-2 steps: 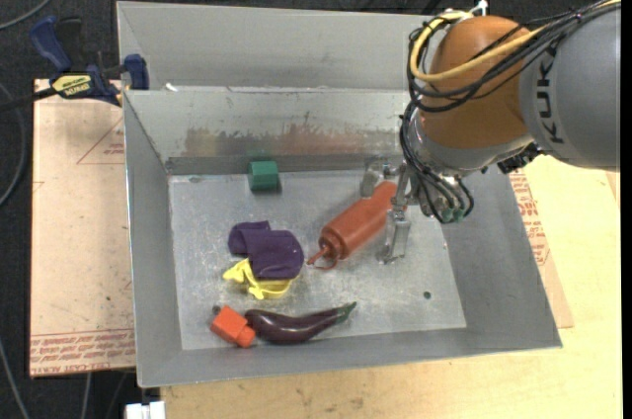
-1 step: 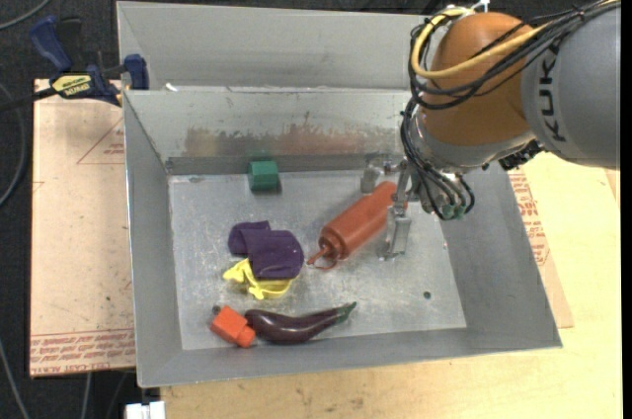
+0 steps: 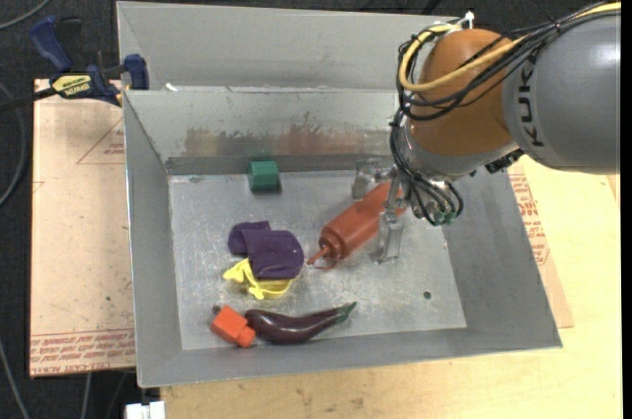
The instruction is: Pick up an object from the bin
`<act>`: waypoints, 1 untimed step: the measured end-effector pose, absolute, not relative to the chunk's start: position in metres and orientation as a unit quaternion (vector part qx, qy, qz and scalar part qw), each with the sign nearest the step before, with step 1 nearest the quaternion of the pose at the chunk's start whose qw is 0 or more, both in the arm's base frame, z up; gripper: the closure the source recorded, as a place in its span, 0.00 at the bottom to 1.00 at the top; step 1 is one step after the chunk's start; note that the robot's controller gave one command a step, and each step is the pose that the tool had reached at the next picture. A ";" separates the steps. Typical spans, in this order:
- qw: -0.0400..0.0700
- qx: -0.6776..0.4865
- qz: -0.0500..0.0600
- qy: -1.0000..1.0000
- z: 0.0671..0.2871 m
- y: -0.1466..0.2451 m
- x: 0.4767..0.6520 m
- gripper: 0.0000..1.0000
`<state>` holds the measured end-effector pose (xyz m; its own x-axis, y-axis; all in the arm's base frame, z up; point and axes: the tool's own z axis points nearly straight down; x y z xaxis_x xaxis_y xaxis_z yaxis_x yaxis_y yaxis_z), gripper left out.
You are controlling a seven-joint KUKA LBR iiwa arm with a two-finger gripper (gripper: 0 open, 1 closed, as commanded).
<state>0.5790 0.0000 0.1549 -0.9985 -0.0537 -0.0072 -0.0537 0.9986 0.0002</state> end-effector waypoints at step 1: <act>0.000 -0.098 0.000 0.995 0.122 0.002 0.582 0.00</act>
Offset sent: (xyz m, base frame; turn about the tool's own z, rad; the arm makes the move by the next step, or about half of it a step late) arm 0.0199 0.0067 -0.0461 -0.2386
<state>0.5816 0.0016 0.1217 -0.9807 -0.1953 -0.0003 -0.1953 0.9807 0.0009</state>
